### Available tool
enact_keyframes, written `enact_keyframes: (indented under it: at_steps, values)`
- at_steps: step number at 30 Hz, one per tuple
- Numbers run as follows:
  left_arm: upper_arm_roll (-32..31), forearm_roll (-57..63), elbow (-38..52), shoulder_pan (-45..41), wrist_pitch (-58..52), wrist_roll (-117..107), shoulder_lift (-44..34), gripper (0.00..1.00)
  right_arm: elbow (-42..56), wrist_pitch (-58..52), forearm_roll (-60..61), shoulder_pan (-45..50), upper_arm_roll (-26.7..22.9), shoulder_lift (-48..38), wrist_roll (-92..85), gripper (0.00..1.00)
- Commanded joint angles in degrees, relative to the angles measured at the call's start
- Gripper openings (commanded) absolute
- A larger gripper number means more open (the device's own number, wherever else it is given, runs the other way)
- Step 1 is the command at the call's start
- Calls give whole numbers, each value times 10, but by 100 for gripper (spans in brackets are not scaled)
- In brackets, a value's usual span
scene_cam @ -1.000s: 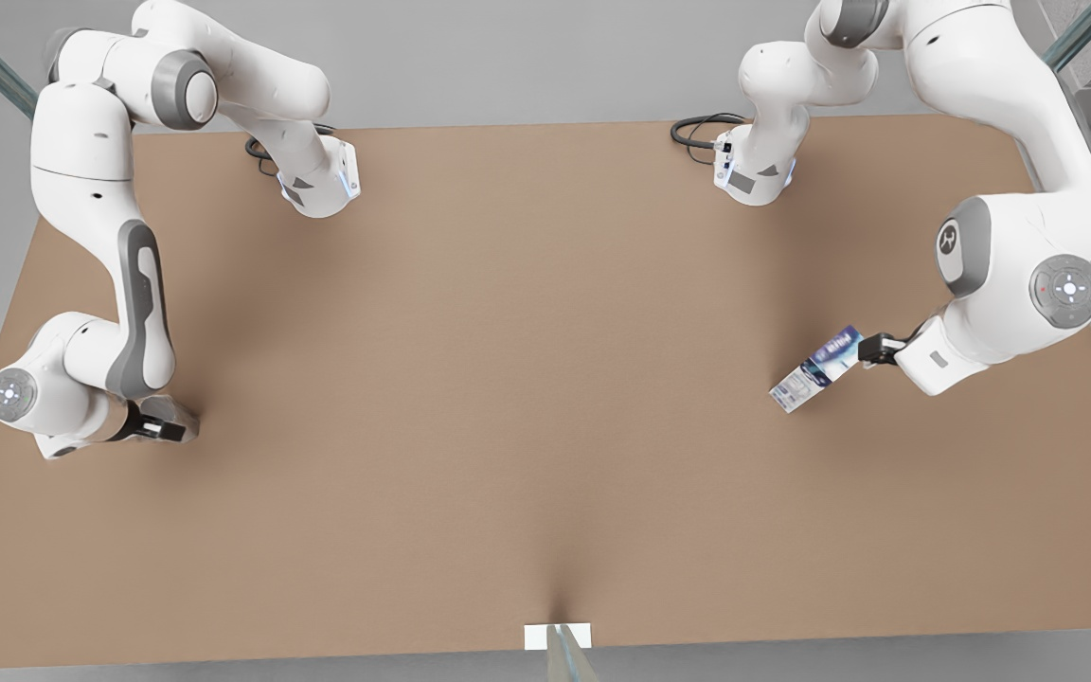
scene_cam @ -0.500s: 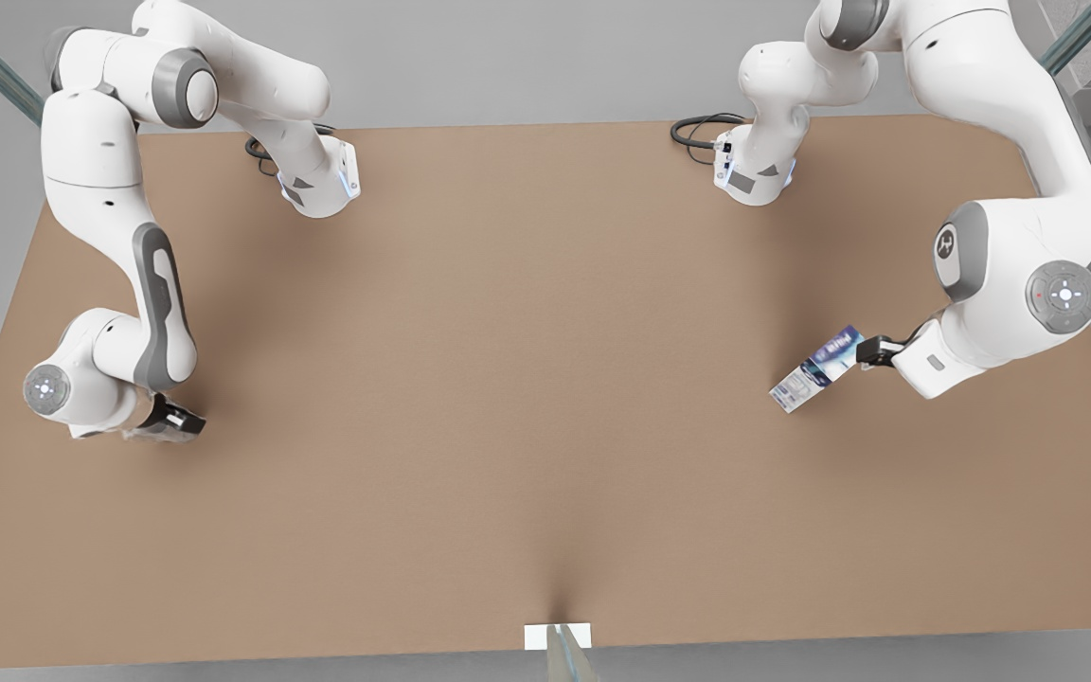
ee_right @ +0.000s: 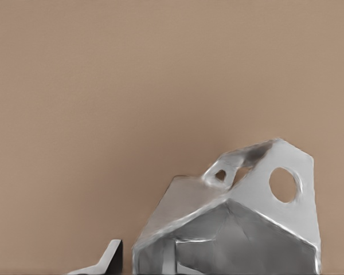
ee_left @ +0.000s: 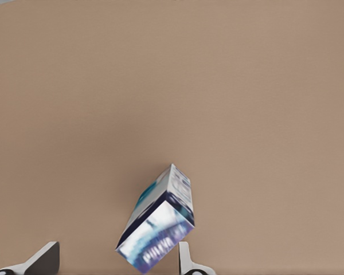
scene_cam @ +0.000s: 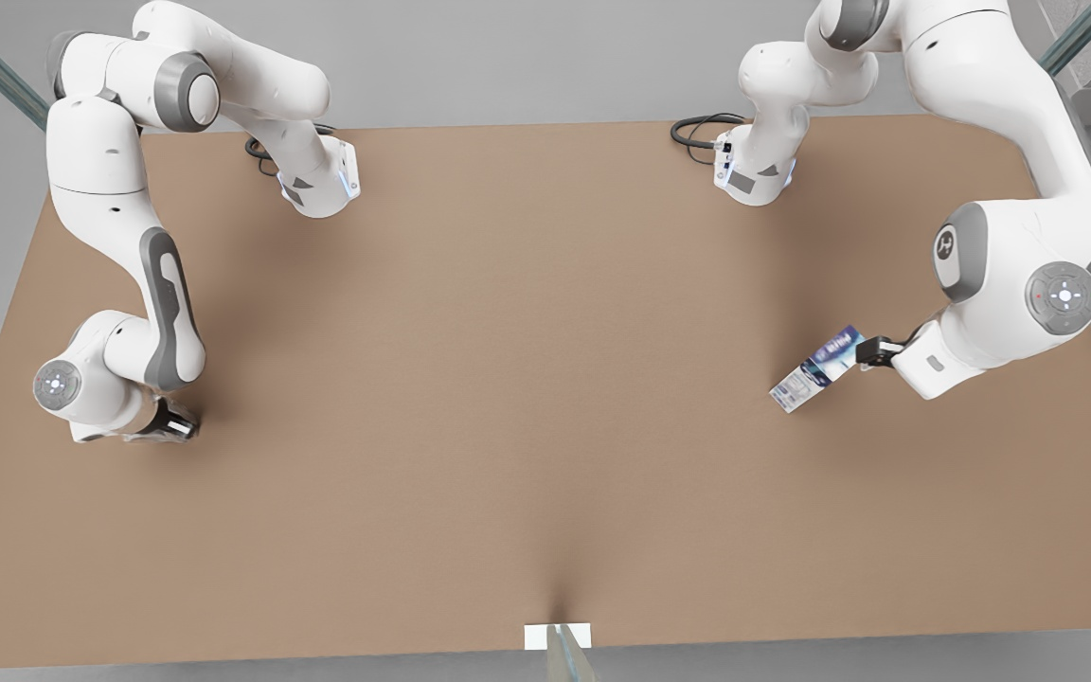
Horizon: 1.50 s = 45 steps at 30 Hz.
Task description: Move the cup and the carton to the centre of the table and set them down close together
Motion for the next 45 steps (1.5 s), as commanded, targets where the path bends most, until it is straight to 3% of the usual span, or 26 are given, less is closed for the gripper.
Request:
enact_keyframes:
  at_steps: [1,19,30,36,42,45]
  values:
    - [0,0,0,1,0,-1,0,100,0,0,0,0,0,0,0,21]
    - [0,-1,0,0,-1,-1,-3,100,2,-10,0,27,0,-18,-1,21]
    - [2,-11,1,1,2,-1,-3,100,26,-11,2,131,12,-30,105,21]
    - [3,-11,1,1,2,-2,-2,100,43,-9,3,145,69,-14,216,21]
    - [4,-11,1,1,3,-2,-2,100,94,-9,4,198,81,22,321,21]
    - [4,-11,1,1,3,-2,-2,100,118,-9,4,198,110,34,352,21]
